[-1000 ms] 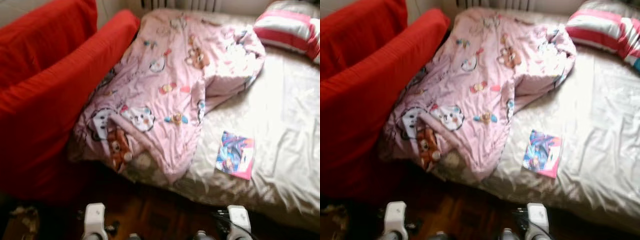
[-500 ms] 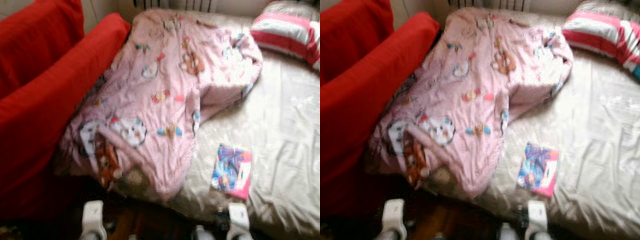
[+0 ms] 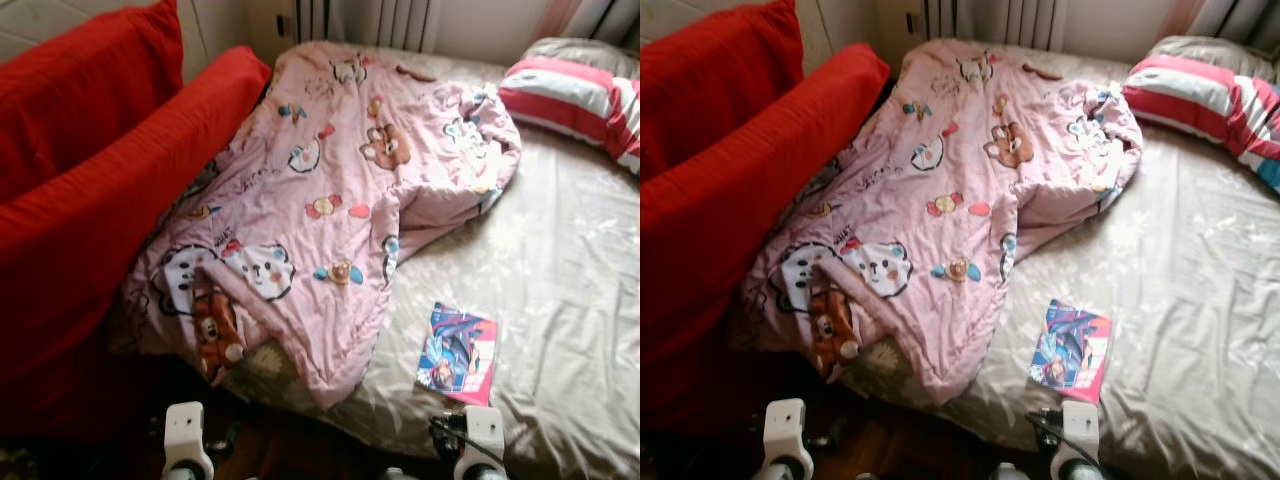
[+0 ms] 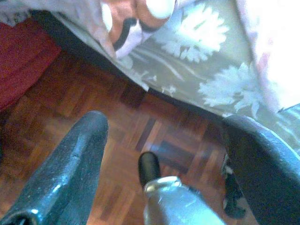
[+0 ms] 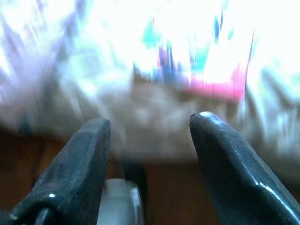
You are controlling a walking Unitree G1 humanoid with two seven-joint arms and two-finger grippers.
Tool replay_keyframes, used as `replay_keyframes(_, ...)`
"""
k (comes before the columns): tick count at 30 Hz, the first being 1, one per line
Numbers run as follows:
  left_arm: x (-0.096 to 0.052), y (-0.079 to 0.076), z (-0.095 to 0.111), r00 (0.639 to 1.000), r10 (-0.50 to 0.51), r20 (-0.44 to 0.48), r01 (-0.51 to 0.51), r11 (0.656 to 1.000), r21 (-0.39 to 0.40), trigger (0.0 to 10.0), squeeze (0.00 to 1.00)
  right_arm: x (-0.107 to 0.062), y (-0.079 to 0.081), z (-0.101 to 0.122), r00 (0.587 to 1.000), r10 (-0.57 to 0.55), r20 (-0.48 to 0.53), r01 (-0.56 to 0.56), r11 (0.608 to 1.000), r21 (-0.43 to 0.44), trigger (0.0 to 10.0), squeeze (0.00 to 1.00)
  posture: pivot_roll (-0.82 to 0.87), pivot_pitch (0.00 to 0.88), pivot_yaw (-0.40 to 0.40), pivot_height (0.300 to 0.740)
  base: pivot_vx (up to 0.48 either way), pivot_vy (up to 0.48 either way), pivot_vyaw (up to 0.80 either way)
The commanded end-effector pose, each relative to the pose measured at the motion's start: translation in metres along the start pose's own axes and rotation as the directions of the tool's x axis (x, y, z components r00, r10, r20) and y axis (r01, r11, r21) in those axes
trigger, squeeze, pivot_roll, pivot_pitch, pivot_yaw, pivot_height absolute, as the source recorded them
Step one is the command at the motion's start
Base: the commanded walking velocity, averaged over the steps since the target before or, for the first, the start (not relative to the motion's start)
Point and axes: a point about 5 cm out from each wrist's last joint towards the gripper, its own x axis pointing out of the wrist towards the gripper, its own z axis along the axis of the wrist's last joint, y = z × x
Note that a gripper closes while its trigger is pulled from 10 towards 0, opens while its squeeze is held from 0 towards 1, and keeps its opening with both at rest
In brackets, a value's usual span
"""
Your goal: Clean up the room
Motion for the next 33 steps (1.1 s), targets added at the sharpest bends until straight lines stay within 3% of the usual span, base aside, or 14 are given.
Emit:
replay_keyframes(1,-0.005,0.000,-0.007,1.000,-0.008,0.000,0.008,1.000,-0.008,10.0,0.00,0.009,0.006,0.036,0.984,0.037,0.174,-0.037,0.999,-0.005,10.0,0.00,-0.06,0.182,-0.007,0.740,0.000,0.000,0.00)
replay_keyframes(6,-0.007,-0.001,-0.007,0.999,-0.016,0.037,0.015,1.000,0.016,10.0,0.00,0.005,0.008,0.063,0.932,0.060,0.357,-0.055,0.998,-0.026,10.0,0.00,-0.07,0.175,-0.010,0.740,0.000,0.000,0.00)
replay_keyframes(8,-0.007,-0.001,-0.007,0.999,-0.018,0.040,0.017,1.000,0.019,10.0,0.00,0.005,0.008,0.064,0.929,0.063,0.366,-0.057,0.998,-0.028,10.0,0.00,-0.07,0.175,-0.010,0.740,0.000,0.000,0.00)
replay_keyframes(9,0.001,-0.014,0.026,0.976,-0.055,0.211,0.039,0.996,0.076,10.0,0.00,0.003,0.011,0.068,0.916,0.087,0.392,-0.074,0.996,-0.049,10.0,0.00,-0.07,0.168,-0.013,0.740,0.000,0.000,0.00)
replay_keyframes(11,0.001,-0.030,0.062,0.913,-0.097,0.396,0.054,0.992,0.117,10.0,0.00,0.000,0.014,0.071,0.903,0.115,0.414,-0.095,0.993,-0.069,10.0,0.00,-0.07,0.164,-0.016,0.740,0.000,0.000,0.00)
replay_keyframes(16,-0.019,-0.036,0.089,0.825,-0.106,0.555,0.035,0.990,0.137,10.0,0.00,-0.009,0.011,0.073,0.886,0.108,0.450,-0.090,0.994,-0.063,10.0,0.00,-0.06,0.151,-0.024,0.740,0.000,0.000,0.00)
replay_keyframes(20,-0.026,-0.037,0.097,0.803,-0.103,0.587,0.039,0.992,0.121,10.0,0.00,-0.013,0.006,0.067,0.895,0.061,0.442,-0.055,0.998,-0.026,10.0,0.00,-0.06,0.141,-0.018,0.740,0.000,0.000,0.00)
replay_keyframes(28,-0.034,-0.034,0.099,0.814,-0.098,0.573,0.033,0.992,0.123,10.0,0.00,-0.017,0.008,0.064,0.900,0.028,0.435,-0.036,0.999,0.011,10.0,0.00,-0.06,0.147,-0.009,0.740,0.000,0.000,0.00)
replay_keyframes(33,-0.033,-0.034,0.115,0.809,-0.099,0.580,0.030,0.991,0.128,10.0,0.00,-0.011,0.011,0.073,0.901,0.020,0.434,-0.036,0.999,0.030,10.0,0.00,-0.05,0.177,-0.002,0.740,0.000,0.000,0.00)
